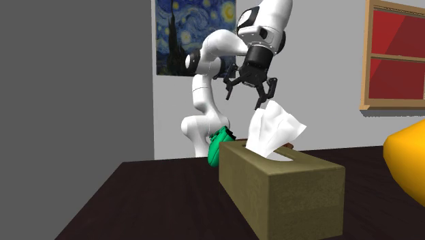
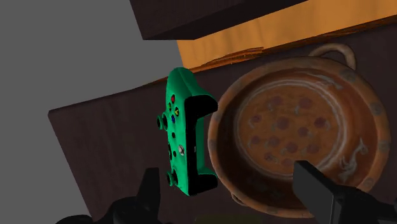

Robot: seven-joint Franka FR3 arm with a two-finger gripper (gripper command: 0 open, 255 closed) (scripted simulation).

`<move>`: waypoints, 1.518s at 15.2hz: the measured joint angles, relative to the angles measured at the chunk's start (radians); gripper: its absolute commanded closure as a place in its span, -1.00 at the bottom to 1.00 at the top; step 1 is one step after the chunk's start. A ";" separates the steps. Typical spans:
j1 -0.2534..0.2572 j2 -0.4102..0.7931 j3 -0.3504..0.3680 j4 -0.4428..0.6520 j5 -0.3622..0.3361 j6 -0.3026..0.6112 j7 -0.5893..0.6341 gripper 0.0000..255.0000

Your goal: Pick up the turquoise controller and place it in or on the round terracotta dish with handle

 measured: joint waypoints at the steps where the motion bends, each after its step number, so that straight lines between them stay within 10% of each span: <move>1: -0.003 -0.029 -0.015 -0.046 0.007 0.024 -0.003 -1.00; 19: -0.028 -0.142 -0.101 -0.326 0.011 0.227 -0.018 -1.00; 20: -0.028 -0.142 -0.101 -0.326 0.011 0.227 -0.018 1.00; 23: -0.028 -0.143 -0.101 -0.324 0.010 0.227 -0.018 1.00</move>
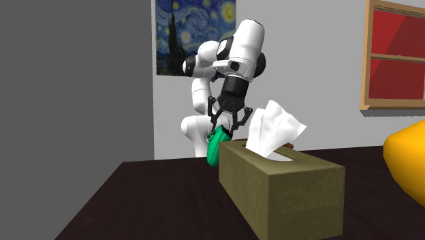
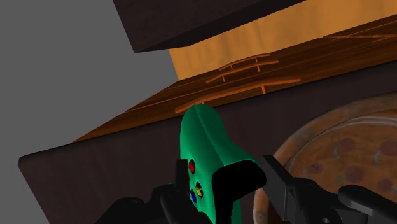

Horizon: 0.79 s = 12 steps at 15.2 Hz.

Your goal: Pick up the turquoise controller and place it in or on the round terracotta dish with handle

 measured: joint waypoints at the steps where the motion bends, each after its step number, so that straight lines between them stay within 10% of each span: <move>1: 0.000 0.000 0.000 0.000 0.000 0.000 0.000 1.00; 12: 0.001 -0.006 0.002 0.046 0.006 -0.053 -0.013 1.00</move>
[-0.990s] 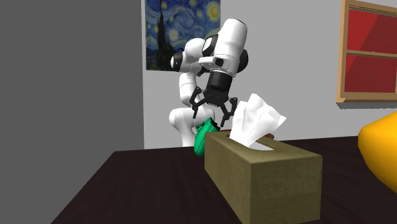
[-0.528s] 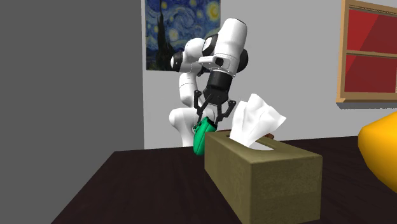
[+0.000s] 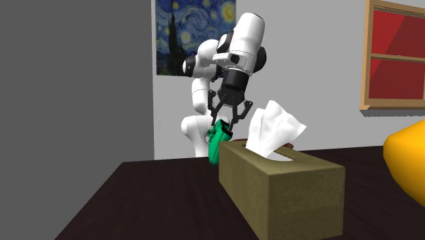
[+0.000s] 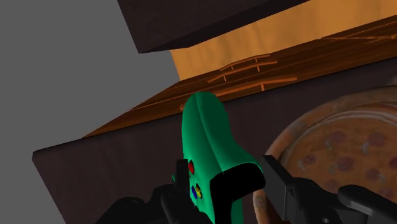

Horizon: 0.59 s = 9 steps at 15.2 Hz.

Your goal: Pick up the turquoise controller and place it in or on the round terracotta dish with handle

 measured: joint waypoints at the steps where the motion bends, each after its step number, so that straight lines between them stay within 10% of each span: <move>1: 0.000 -0.002 0.000 0.010 0.001 -0.012 -0.003 1.00; 9: -0.001 0.004 0.004 0.122 0.007 -0.115 -0.030 1.00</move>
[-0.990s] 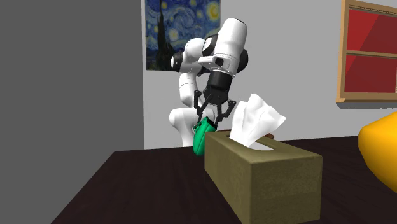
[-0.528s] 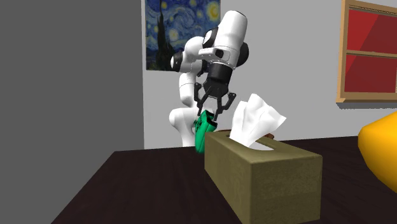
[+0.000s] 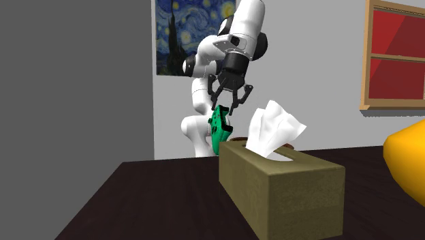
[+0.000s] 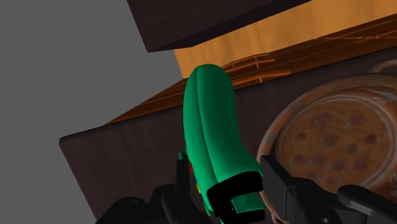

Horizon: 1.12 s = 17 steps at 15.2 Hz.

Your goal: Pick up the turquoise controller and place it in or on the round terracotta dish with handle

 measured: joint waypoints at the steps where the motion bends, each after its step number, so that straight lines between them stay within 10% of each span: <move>1: 0.000 0.002 0.000 0.015 0.000 -0.012 -0.004 1.00; 17: 0.028 0.150 0.111 0.325 0.041 -0.204 0.084 1.00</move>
